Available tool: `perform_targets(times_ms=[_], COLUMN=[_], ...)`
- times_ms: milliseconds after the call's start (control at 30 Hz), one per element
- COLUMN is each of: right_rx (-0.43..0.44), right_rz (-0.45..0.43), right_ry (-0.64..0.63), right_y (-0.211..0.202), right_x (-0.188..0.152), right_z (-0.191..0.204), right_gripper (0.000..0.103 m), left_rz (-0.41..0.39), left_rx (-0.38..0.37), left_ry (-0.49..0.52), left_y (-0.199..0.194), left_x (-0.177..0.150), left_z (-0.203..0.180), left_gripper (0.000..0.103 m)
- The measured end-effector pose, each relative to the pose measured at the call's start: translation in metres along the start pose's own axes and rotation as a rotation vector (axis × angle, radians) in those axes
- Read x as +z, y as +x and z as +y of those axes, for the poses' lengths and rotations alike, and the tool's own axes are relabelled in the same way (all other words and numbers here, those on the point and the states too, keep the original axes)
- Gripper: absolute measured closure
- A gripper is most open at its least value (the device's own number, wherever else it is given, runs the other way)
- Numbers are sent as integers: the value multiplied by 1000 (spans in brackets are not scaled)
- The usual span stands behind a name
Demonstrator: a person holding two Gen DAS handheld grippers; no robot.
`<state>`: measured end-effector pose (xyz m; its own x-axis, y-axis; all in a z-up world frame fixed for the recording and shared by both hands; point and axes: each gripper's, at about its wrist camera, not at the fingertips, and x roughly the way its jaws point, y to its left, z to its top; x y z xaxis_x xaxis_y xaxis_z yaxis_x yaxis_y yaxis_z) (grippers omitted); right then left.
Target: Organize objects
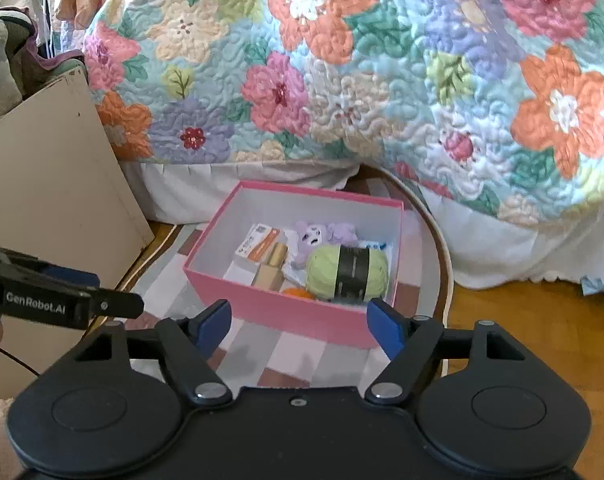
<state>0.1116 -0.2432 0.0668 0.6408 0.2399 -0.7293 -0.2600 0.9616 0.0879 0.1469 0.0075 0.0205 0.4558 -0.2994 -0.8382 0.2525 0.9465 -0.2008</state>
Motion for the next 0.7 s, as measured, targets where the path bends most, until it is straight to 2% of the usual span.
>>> perform_targets(times_ms=[267,533,700], right_rx=[-39,-47,-84], right_rz=[48,82,92], right_ry=[6,22,37], right_y=[3,5,9], right_x=[-22,-30,-32], right_z=[2,-1,-3], right_gripper=[21,19,9], left_rz=[29,21,10], left_rx=[33,70,86], left_ry=[-14,5,19], left_y=[5,2,1], left_x=[-14,-18,-20], left_z=[6,4,1], left_gripper=[32,30,26])
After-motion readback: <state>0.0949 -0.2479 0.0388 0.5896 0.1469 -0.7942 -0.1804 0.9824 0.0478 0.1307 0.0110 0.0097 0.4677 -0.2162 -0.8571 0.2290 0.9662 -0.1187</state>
